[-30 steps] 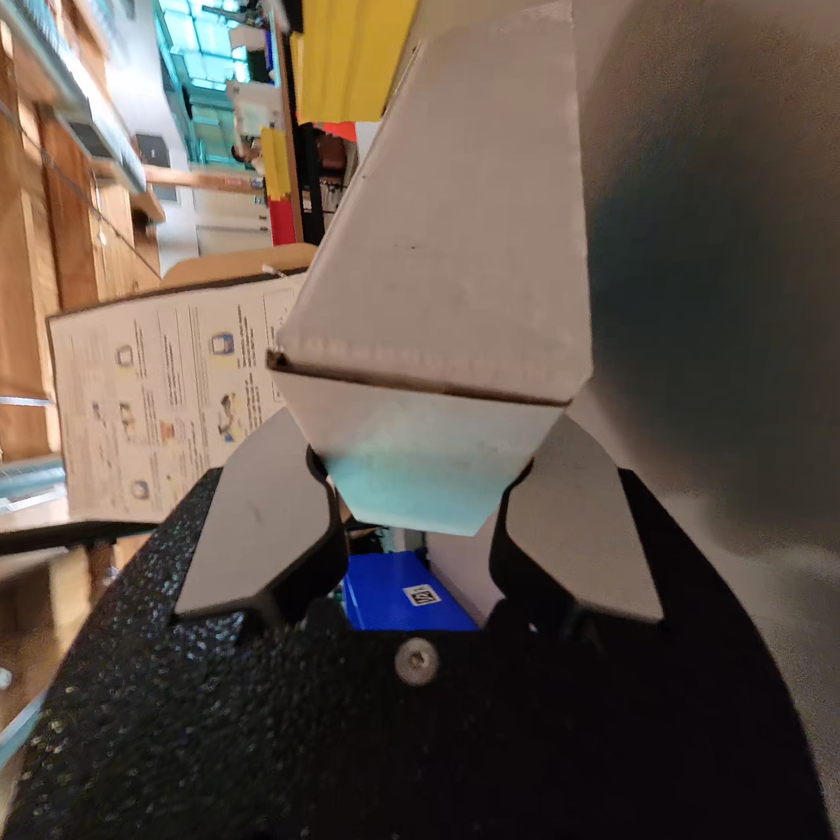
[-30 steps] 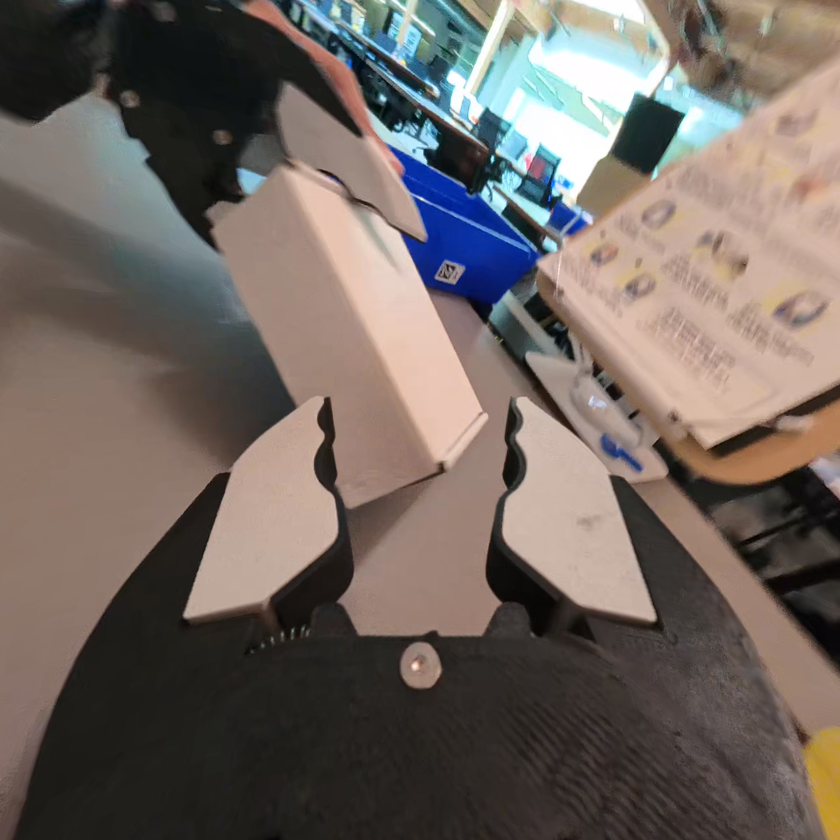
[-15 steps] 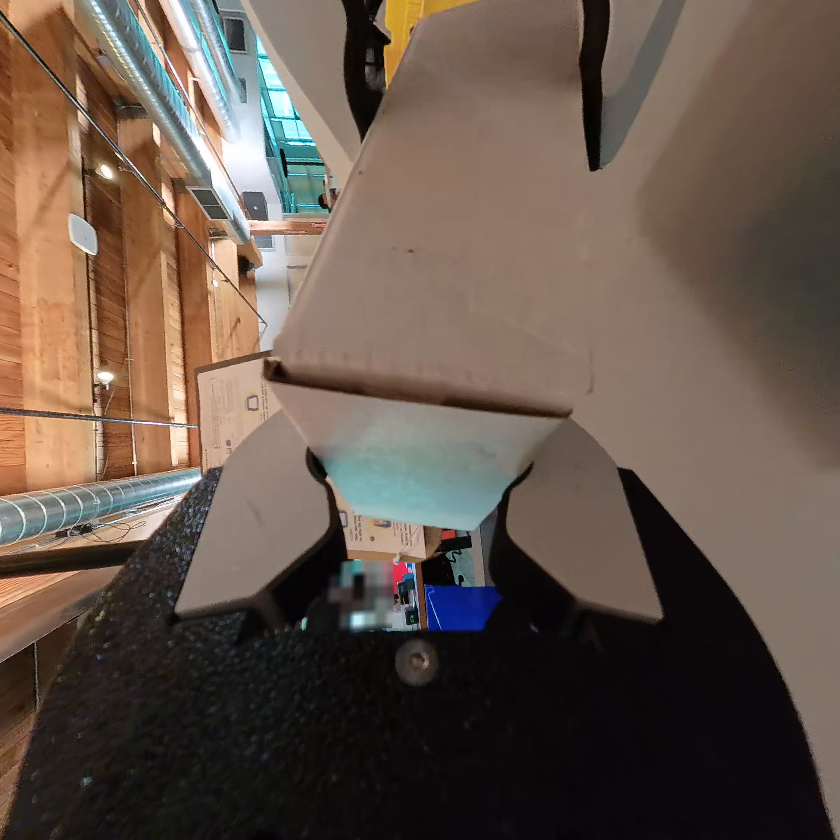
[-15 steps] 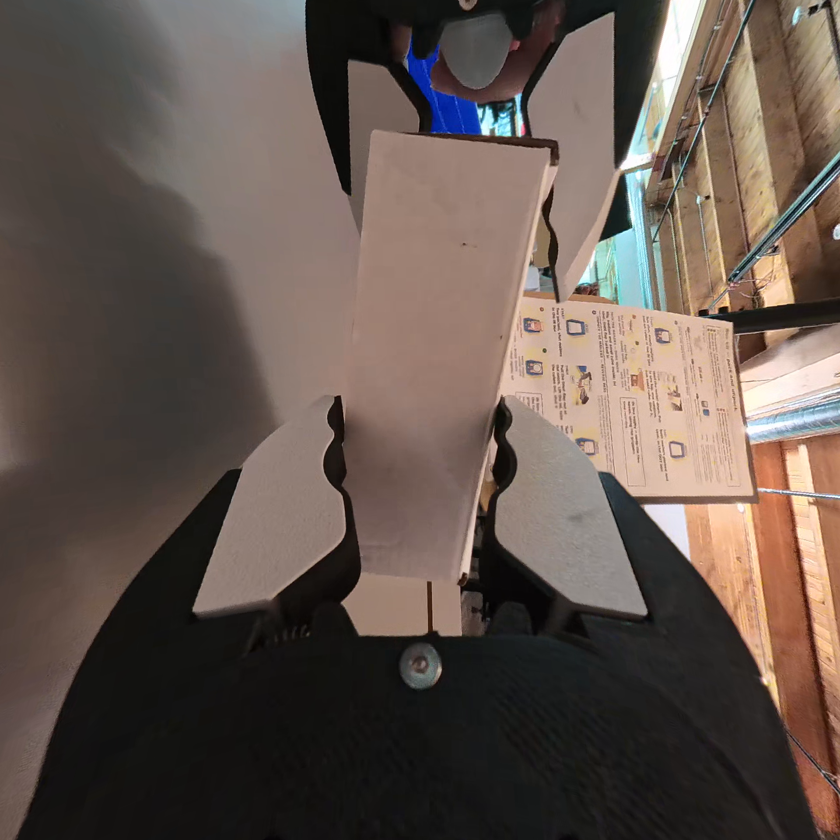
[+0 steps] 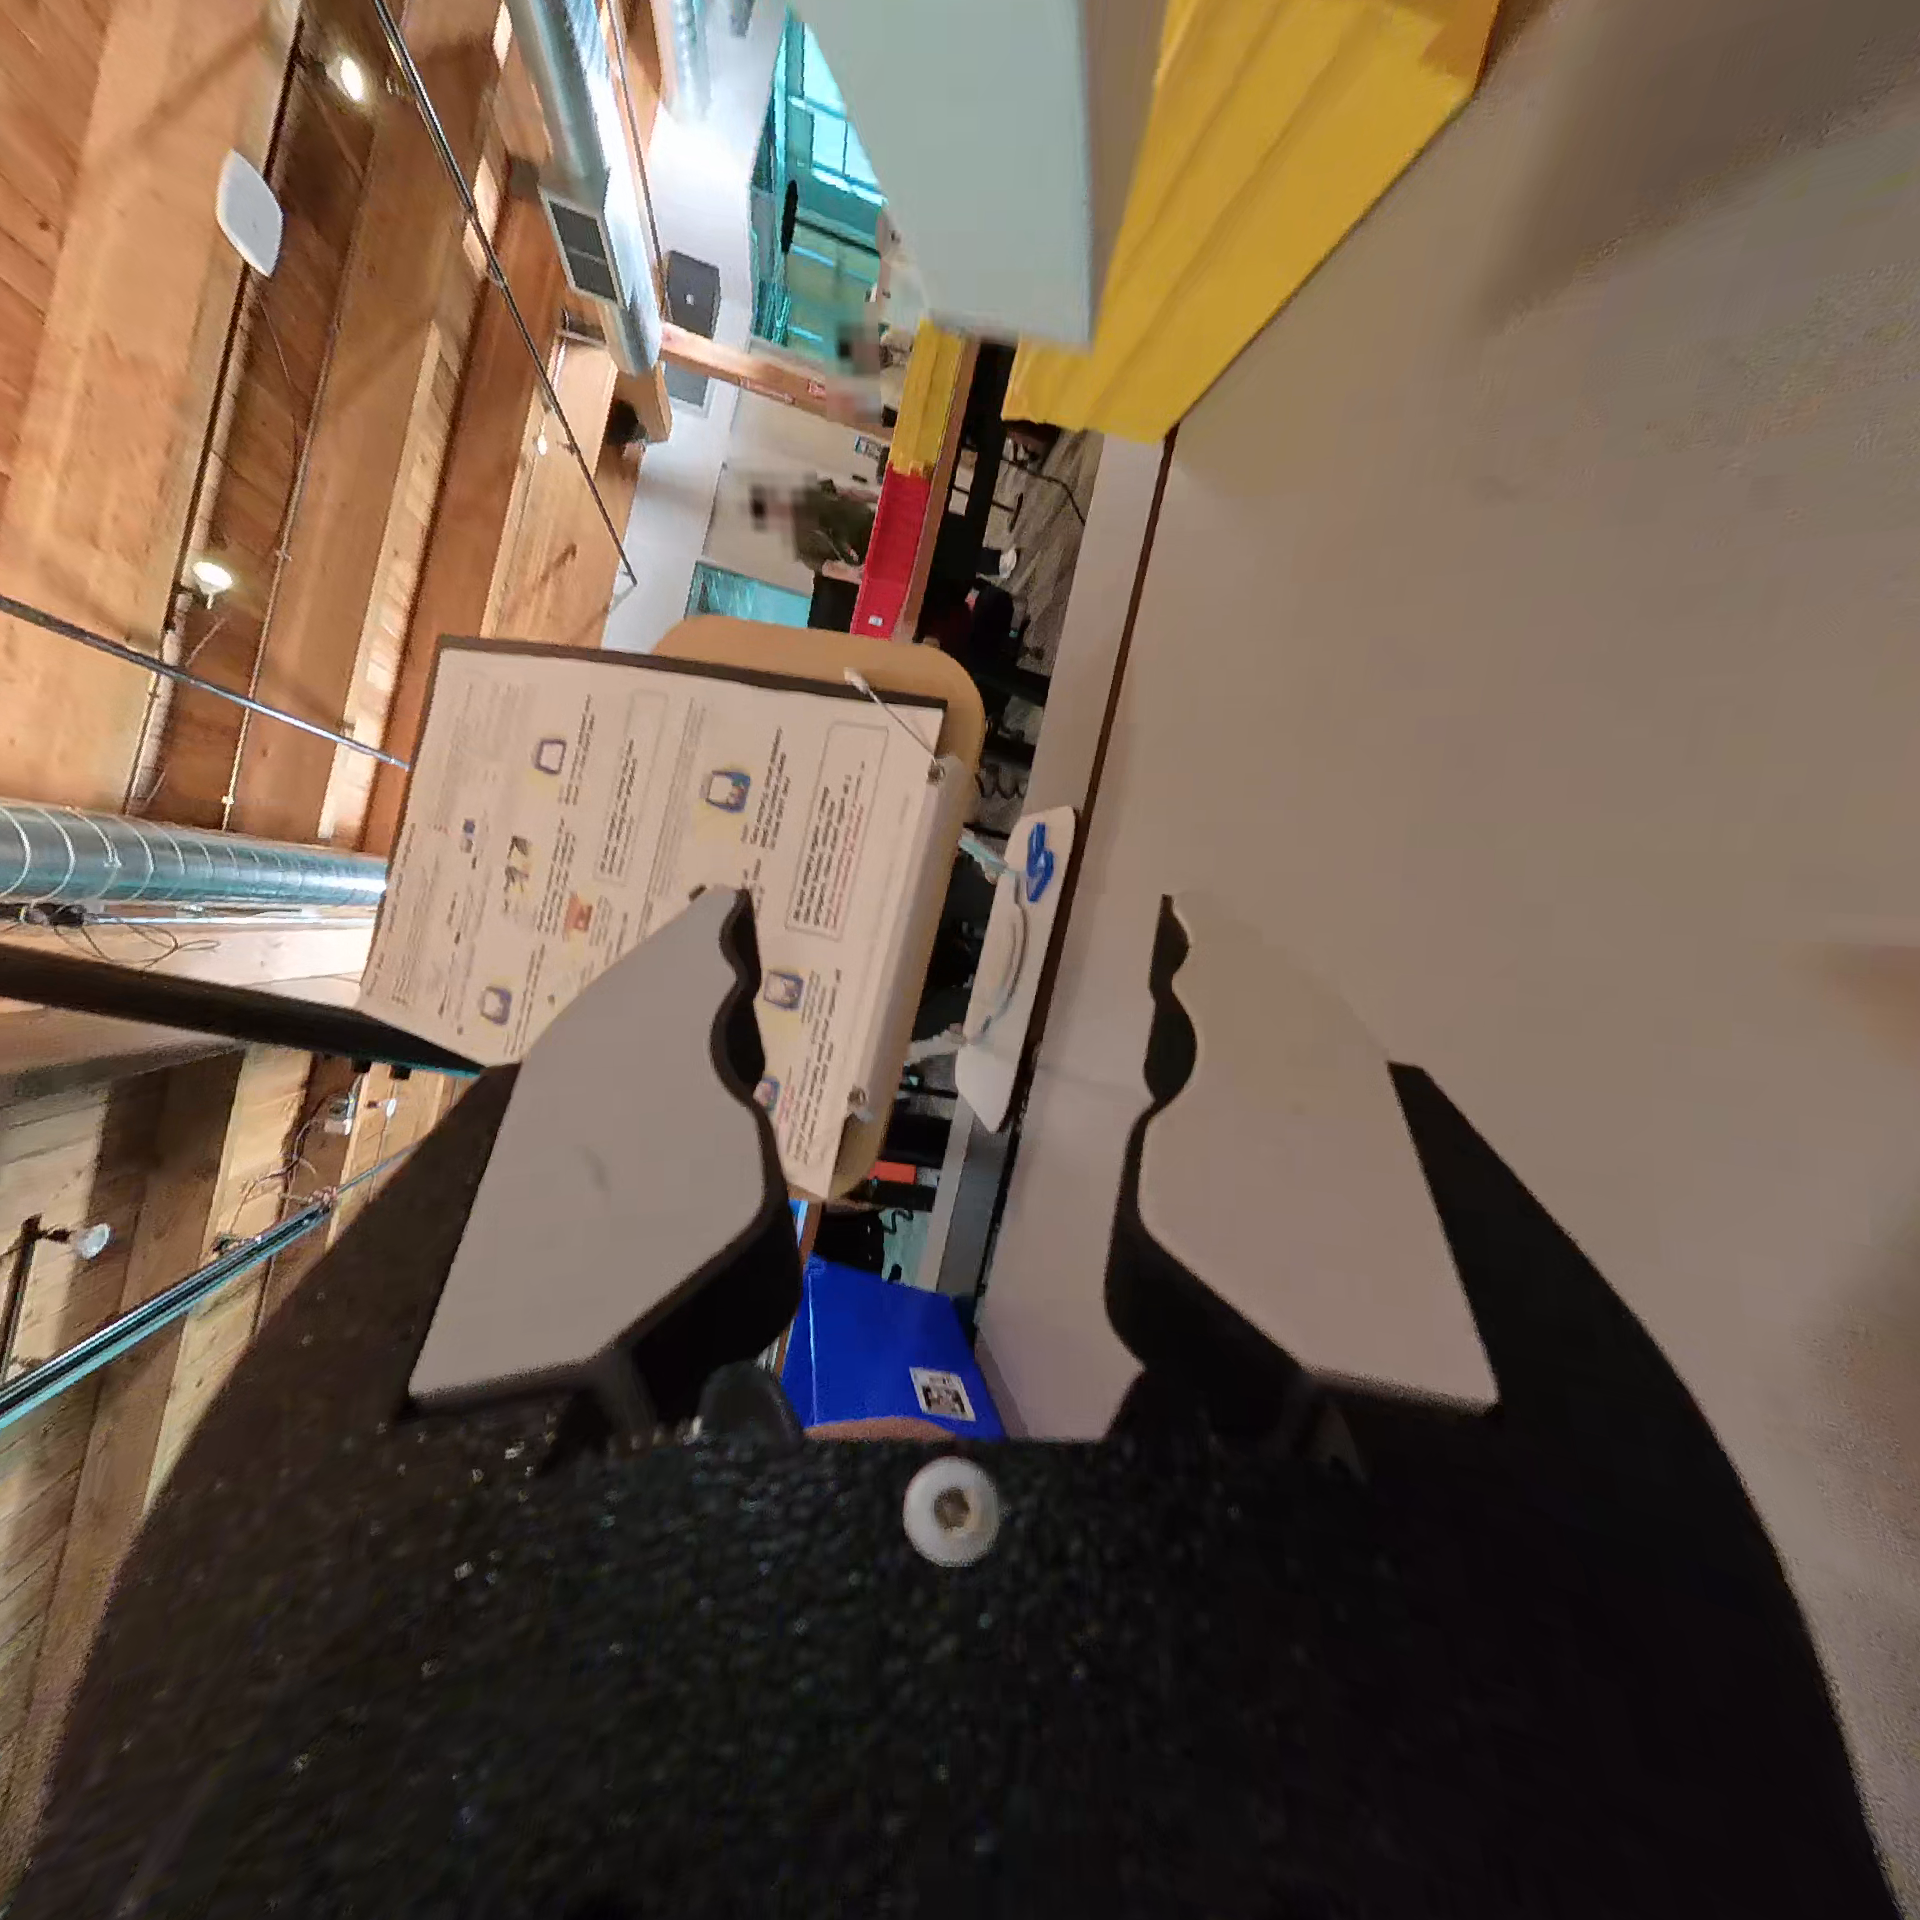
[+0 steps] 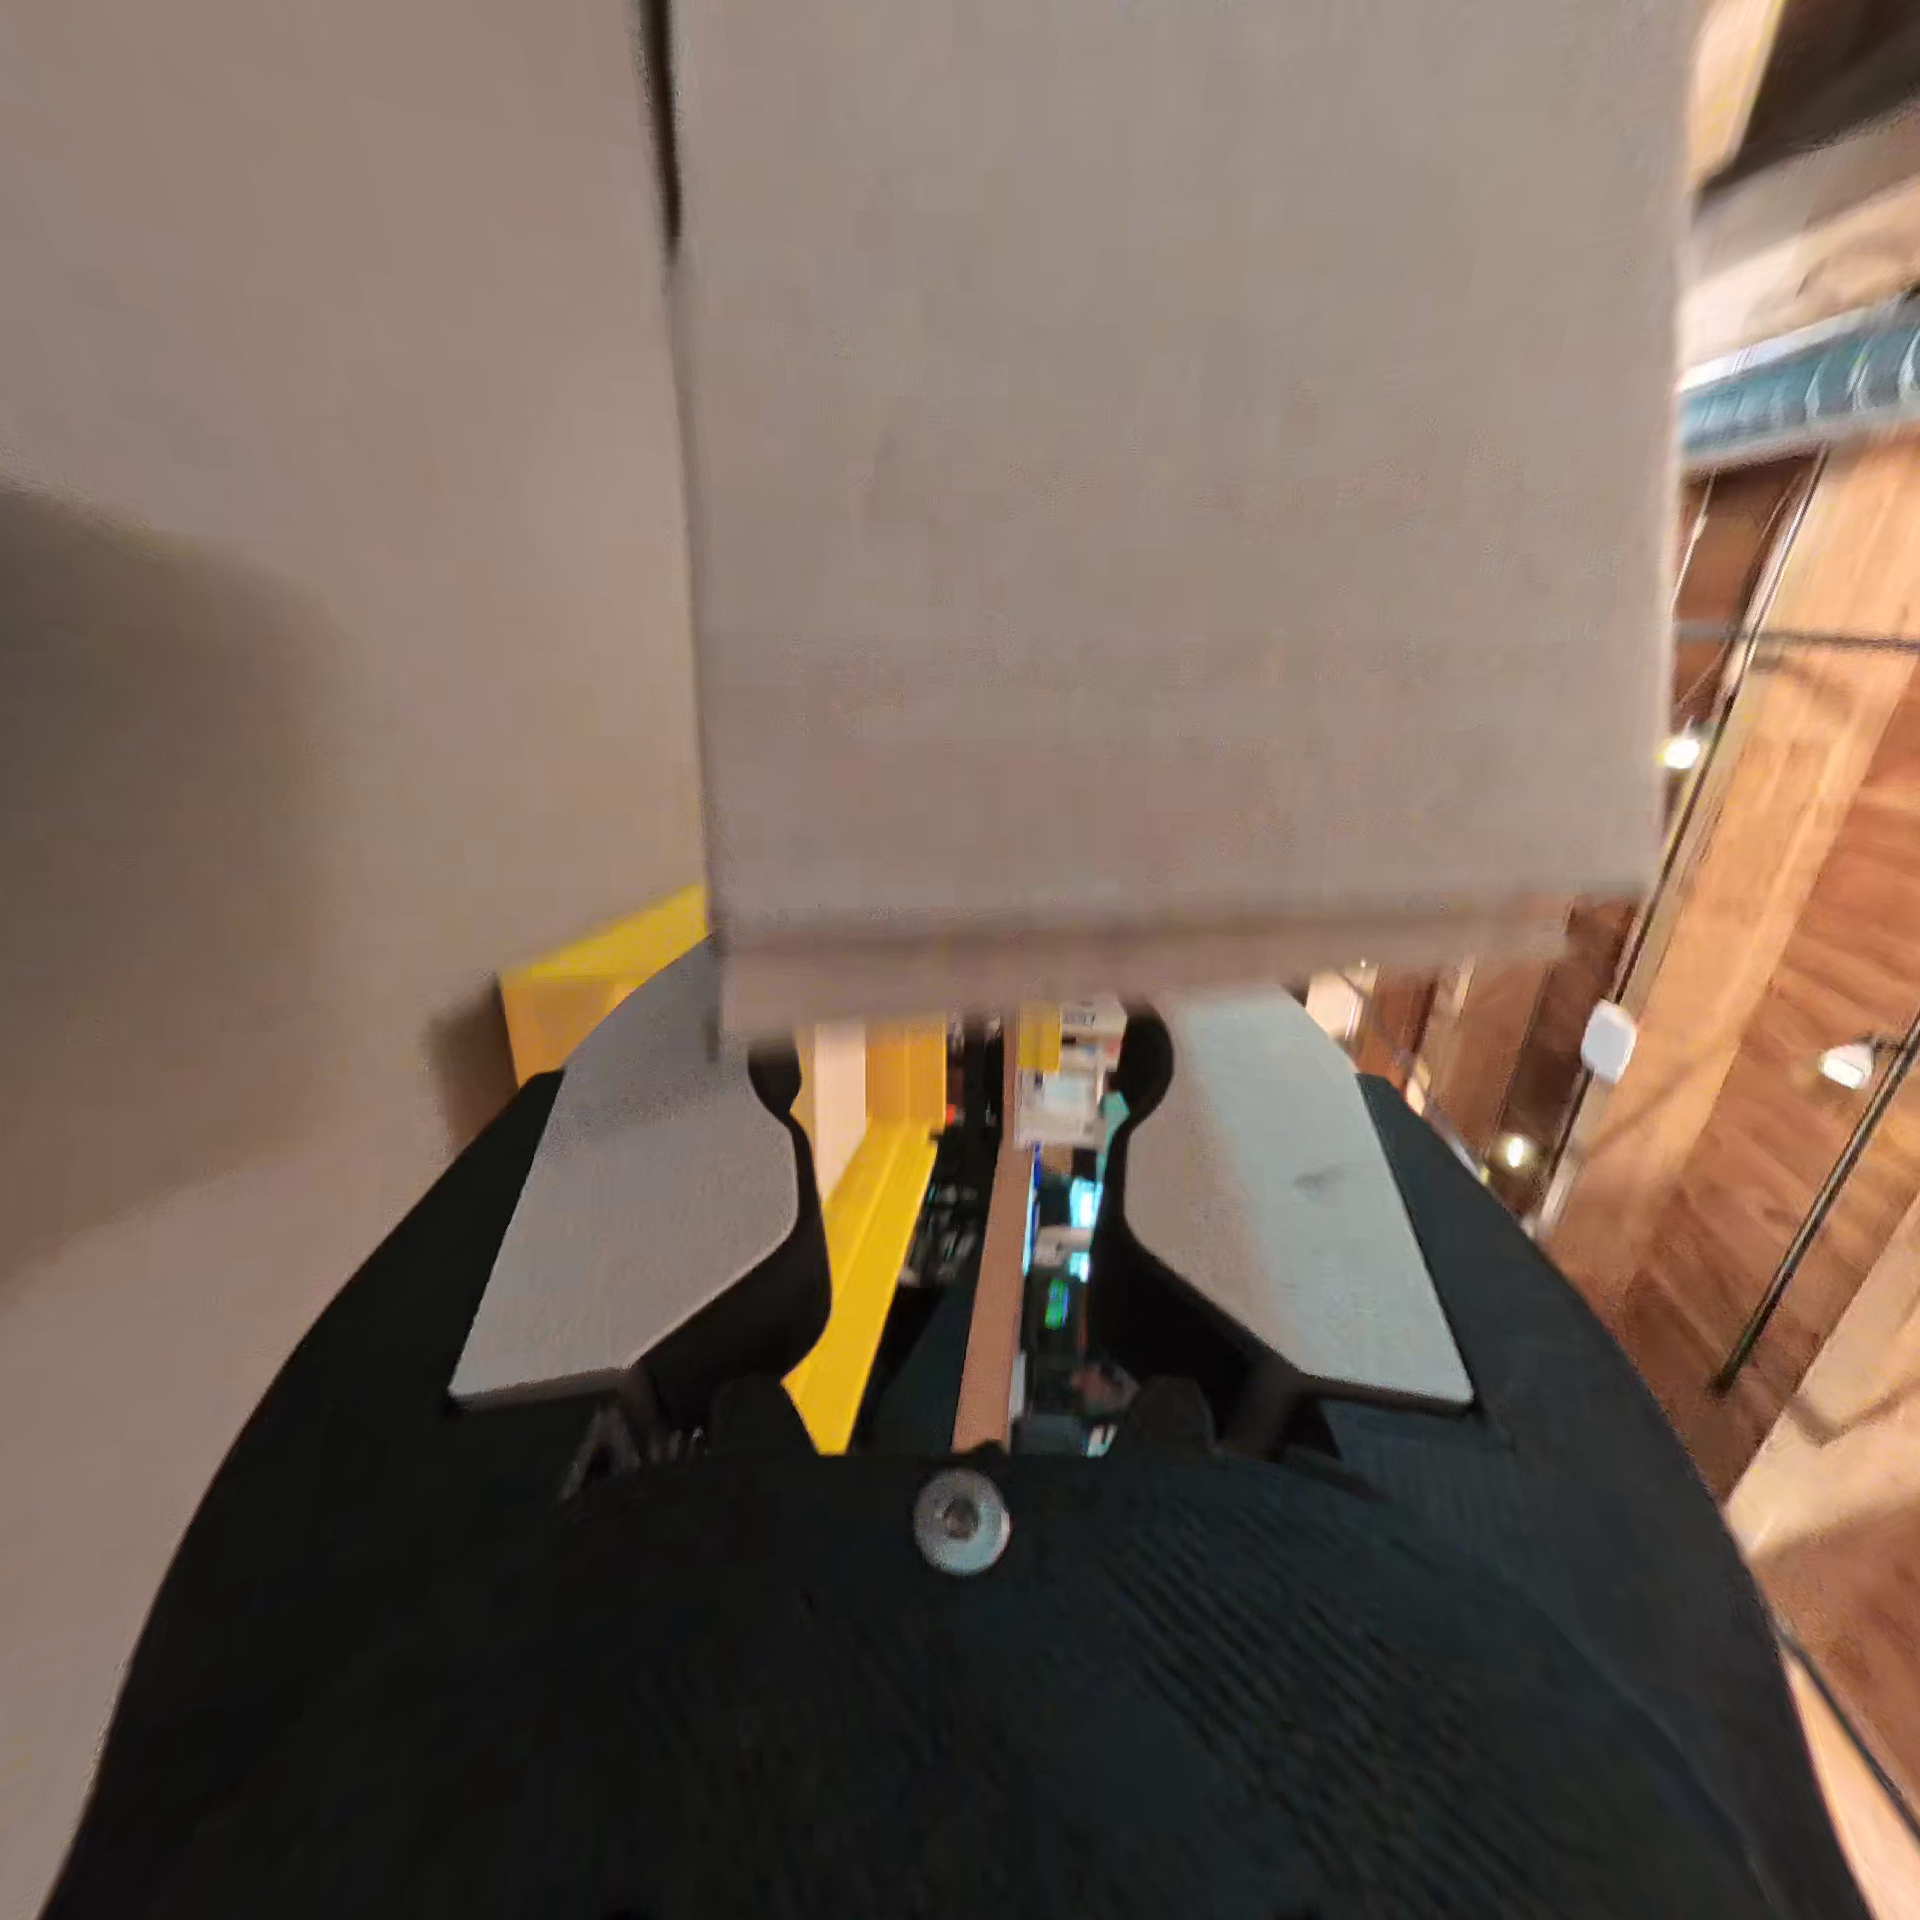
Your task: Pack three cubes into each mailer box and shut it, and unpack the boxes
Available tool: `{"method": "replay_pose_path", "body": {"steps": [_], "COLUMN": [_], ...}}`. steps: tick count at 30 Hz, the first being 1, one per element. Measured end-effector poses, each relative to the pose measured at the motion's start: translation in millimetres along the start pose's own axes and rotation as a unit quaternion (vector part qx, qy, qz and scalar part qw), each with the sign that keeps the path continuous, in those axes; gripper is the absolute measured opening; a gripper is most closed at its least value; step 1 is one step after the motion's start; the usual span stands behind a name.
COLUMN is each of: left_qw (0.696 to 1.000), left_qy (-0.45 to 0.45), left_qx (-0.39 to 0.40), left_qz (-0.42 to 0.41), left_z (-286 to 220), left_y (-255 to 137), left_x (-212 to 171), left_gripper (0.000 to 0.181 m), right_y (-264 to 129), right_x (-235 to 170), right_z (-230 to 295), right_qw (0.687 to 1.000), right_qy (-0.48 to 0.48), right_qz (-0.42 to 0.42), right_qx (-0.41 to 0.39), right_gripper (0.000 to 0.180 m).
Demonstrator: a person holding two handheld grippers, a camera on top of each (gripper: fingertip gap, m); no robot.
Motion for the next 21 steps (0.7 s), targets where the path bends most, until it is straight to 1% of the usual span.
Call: {"method": "replay_pose_path", "body": {"steps": [1,2,3,4,6,7,9,10,12,13,15,16,17,18,19,21], "left_qw": [1.0,1.0,1.0,0.999,0.998,0.998,0.995,0.994,0.992,0.99,0.987,0.985,0.985,0.984,0.983,0.979], "left_qy": [-0.002,-0.009,-0.019,-0.029,-0.047,-0.059,-0.086,-0.096,-0.113,-0.121,-0.132,-0.133,-0.132,-0.133,-0.136,-0.151], "left_qx": [0.001,-0.001,-0.007,-0.013,-0.018,-0.019,-0.027,-0.03,-0.051,-0.067,-0.096,-0.107,-0.115,-0.12,-0.123,-0.134], "left_qz": [0.005,0.008,0.011,0.017,0.026,0.029,0.032,0.03,0.021,0.016,0.007,0.005,0.003,0.002,0.0,-0.008], "left_z": [-5,-11,-17,-23,-32,-35,-42,-45,-53,-59,-68,-72,-75,-77,-79,-83], "left_y": [-4,-8,-11,-14,-16,-17,-17,-18,-18,-19,-18,-17,-16,-15,-15,-14], "left_x": [-5,-10,-14,-19,-26,-27,-27,-25,-20,-17,-10,-7,-4,-1,2,7], "left_gripper": [0.068,0.065,0.064,0.064,0.063,0.063,0.064,0.064,0.064,0.065,0.065,0.065,0.065,0.065,0.065,0.065], "right_y": [1,0,-3,-7,-7,-6,-9,-9,-12,-14,-22,-27,-30,-31,-31,-28], "right_x": [-21,-39,-52,-62,-72,-68,-50,-44,-41,-41,-39,-37,-36,-36,-35,-30], "right_z": [-3,-6,-15,-24,-25,-18,21,34,39,39,36,34,29,24,19,12], "right_qw": [1.0,0.999,0.997,0.995,0.993,0.993,0.979,0.977,0.986,0.985,0.976,0.97,0.964,0.961,0.957,0.944], "right_qy": [0.015,0.038,0.066,0.092,0.108,0.104,0.093,0.093,0.071,0.082,0.094,0.096,0.094,0.093,0.091,0.084], "right_qz": [0.017,0.028,0.025,0.017,0.029,0.008,-0.073,-0.084,-0.083,-0.074,-0.088,-0.102,-0.107,-0.102,-0.096,-0.095], "right_qx": [0.006,0.013,-0.01,-0.023,0.027,0.059,0.169,0.174,0.123,0.129,0.176,0.201,0.223,0.239,0.258,0.303], "right_gripper": [0.059,0.04,0.005,0.002,0.0,0.001,0.004,0.006,0.003,0.004,0.007,0.021,0.043,0.055,0.058,0.073]}}
Point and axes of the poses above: each gripper's, where its closed fingertips meet, y out along the fingers, x out of its top, z = x × y across the jaws, the point moved 5 cm from there along -y, back along the fingers, and after that the axes turned 3 degrees about z, right-handed, at the moved point
